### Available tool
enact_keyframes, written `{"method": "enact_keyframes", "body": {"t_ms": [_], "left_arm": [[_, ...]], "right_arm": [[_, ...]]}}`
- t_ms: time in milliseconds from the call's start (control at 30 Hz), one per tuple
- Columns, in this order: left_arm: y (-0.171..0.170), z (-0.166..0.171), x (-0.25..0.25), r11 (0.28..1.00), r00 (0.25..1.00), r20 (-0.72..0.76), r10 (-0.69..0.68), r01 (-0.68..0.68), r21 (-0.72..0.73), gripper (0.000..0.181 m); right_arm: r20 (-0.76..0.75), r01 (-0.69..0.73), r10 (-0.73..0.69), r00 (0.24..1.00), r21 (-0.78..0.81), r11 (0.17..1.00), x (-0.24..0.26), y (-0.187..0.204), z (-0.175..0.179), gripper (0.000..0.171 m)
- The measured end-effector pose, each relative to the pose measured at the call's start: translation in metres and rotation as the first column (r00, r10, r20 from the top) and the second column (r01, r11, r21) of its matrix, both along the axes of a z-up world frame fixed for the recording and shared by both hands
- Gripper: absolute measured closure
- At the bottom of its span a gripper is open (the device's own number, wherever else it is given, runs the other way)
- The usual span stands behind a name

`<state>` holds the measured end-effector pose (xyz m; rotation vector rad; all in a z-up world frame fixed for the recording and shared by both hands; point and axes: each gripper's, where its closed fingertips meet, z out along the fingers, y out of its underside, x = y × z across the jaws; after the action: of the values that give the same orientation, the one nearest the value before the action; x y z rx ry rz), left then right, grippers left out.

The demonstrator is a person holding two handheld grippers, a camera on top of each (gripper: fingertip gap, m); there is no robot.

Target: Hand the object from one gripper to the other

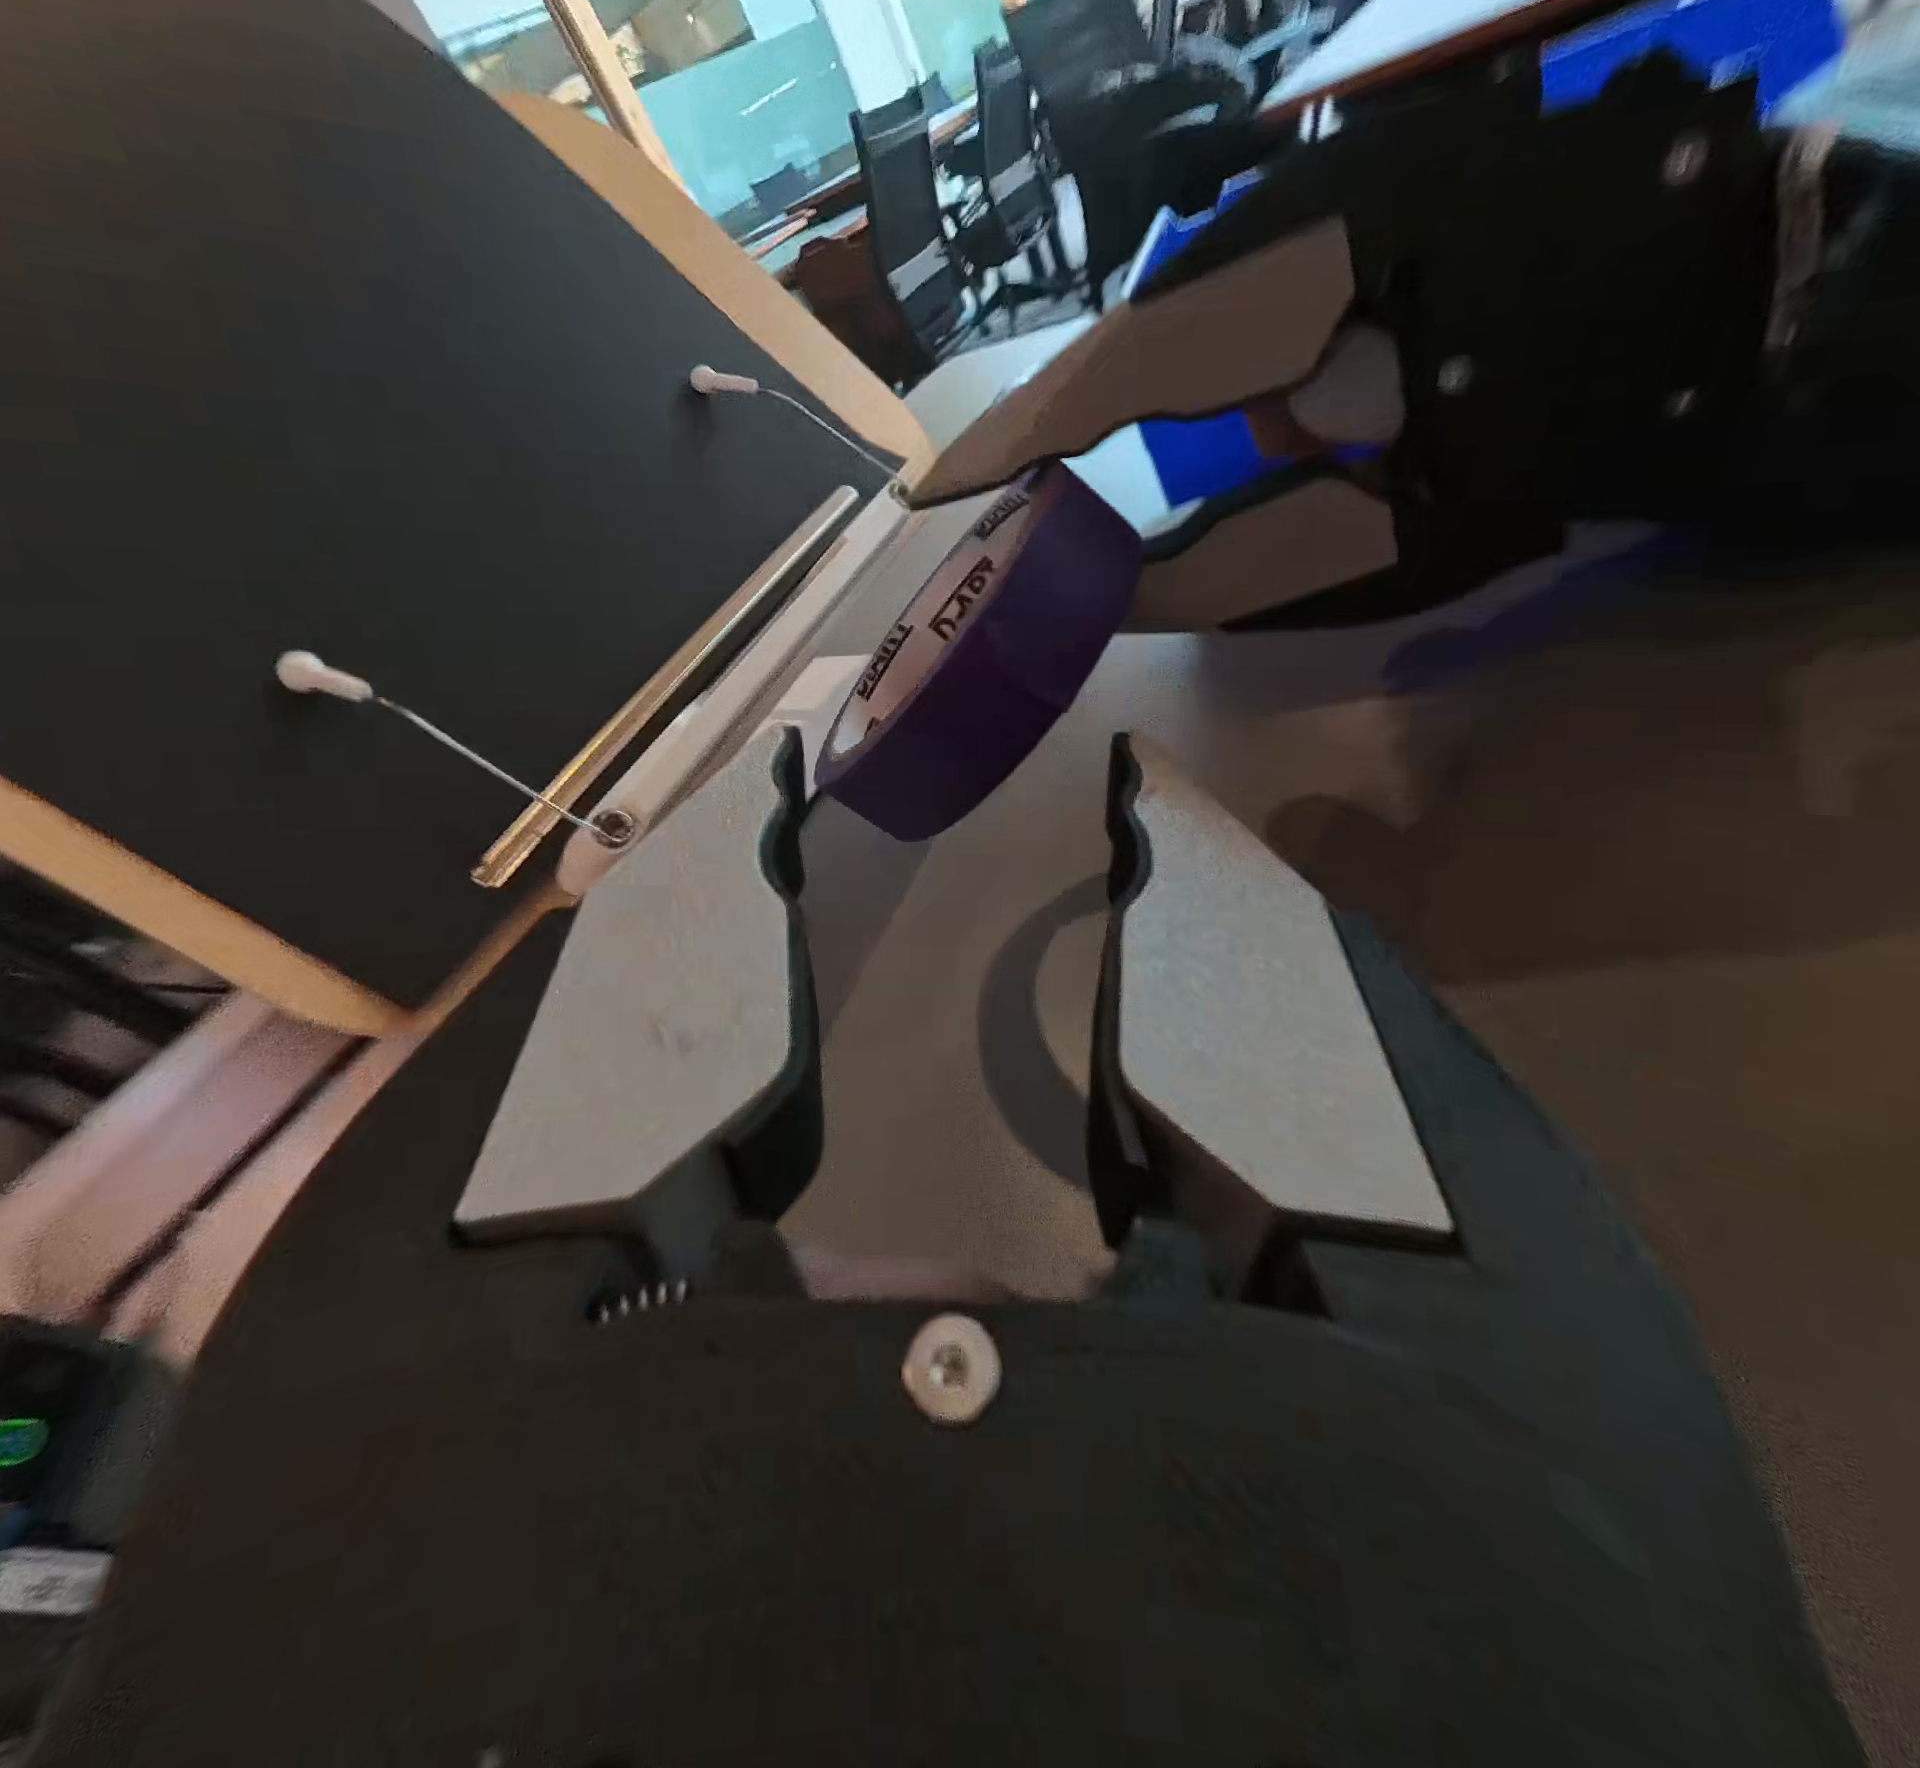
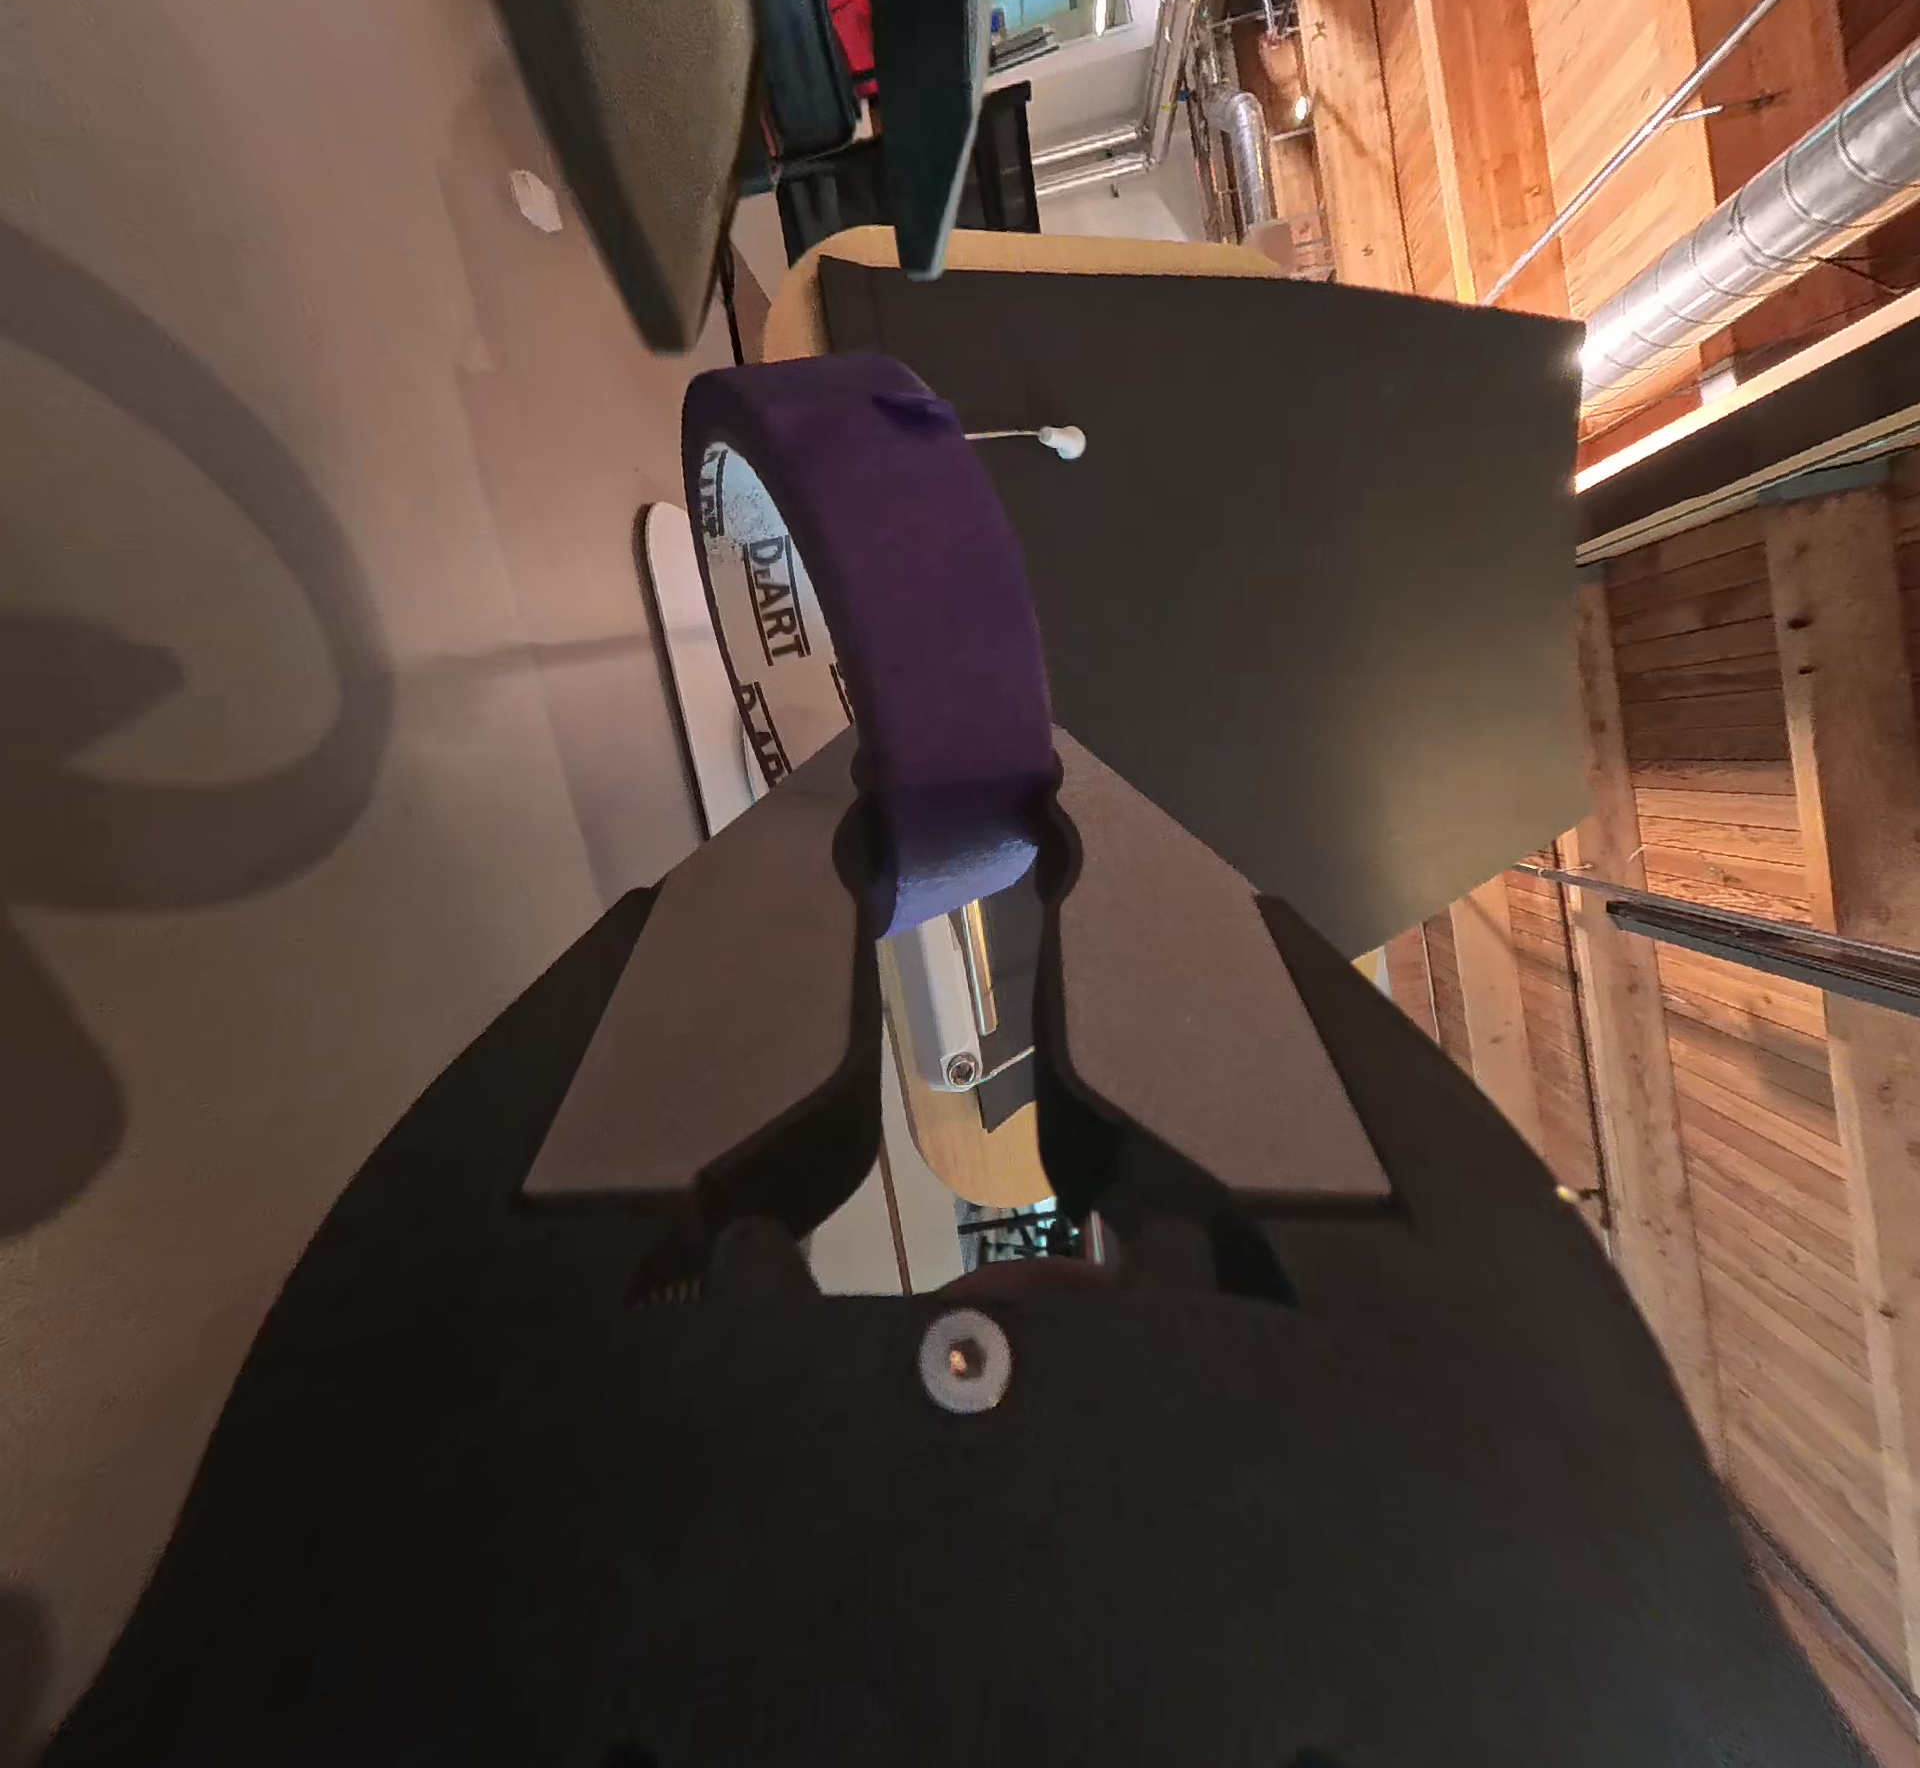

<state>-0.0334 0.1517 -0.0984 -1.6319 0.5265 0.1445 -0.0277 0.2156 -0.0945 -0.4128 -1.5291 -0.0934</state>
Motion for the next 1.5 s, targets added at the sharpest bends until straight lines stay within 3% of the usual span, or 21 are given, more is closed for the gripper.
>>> {"method": "enact_keyframes", "body": {"t_ms": [100,200,267,333,433,600,767,900,1000,1100,1167,1333,1500], "left_arm": [[0.005,-0.014,0.009,1.0,0.981,-0.193,0.029,-0.028,0.007,0.127],[0.01,-0.02,0.009,0.997,0.947,-0.311,0.077,-0.071,0.031,0.147],[0.01,-0.022,0.008,0.997,0.93,-0.359,0.076,-0.073,0.022,0.15],[0.009,-0.02,0.011,0.999,0.954,-0.296,0.044,-0.044,0.007,0.152],[0.007,-0.01,0.014,1.0,0.996,-0.087,-0.02,0.019,-0.008,0.154],[0.002,0.011,0.007,0.996,0.979,0.189,-0.083,0.079,0.029,0.153],[0.0,0.019,0.007,0.993,0.957,0.266,-0.112,0.096,0.071,0.153],[-0.003,0.028,0.005,0.988,0.945,0.299,-0.134,0.104,0.116,0.154],[-0.008,0.036,0.011,0.977,0.935,0.303,-0.184,0.139,0.163,0.154],[-0.01,0.037,0.014,0.972,0.925,0.319,-0.208,0.16,0.17,0.154],[-0.009,0.036,0.012,0.975,0.917,0.345,-0.202,0.155,0.158,0.153],[0.001,0.024,0.001,0.994,0.905,0.411,-0.109,0.087,0.071,0.149],[0.012,0.002,-0.014,0.999,0.924,0.381,0.024,-0.012,-0.033,0.134]], "right_arm": [[0.04,-0.013,0.013,0.999,0.002,1.0,-0.003,-0.008,-0.008,0.148],[0.073,-0.058,0.062,0.995,-0.048,0.997,-0.006,-0.021,-0.017,0.147],[0.092,-0.074,0.084,0.992,-0.105,0.992,-0.007,-0.022,-0.022,0.147],[0.093,-0.112,0.134,0.987,-0.214,0.97,-0.006,-0.024,-0.026,0.148],[0.068,-0.174,0.218,0.974,-0.398,0.901,-0.003,-0.027,-0.023,0.147],[-0.027,-0.275,0.324,0.946,-0.595,0.755,0.004,-0.034,-0.008,0.144],[-0.093,-0.313,0.387,0.918,-0.768,0.559,0.006,-0.039,-0.001,0.142],[-0.103,-0.248,0.458,0.883,-0.931,0.267,0.007,-0.042,-0.008,0.13],[-0.129,-0.206,0.509,0.851,-0.974,0.097,0.009,-0.044,-0.012,0.126],[-0.152,-0.175,0.598,0.787,-0.984,-0.019,0.016,-0.06,-0.012,0.141],[-0.14,-0.18,0.604,0.785,-0.984,0.005,0.015,-0.061,-0.013,0.146],[-0.102,-0.222,0.514,0.852,-0.959,0.178,0.009,-0.047,-0.009,0.146],[-0.007,-0.184,0.357,0.934,-0.867,0.463,0.001,-0.031,-0.013,0.146]]}}
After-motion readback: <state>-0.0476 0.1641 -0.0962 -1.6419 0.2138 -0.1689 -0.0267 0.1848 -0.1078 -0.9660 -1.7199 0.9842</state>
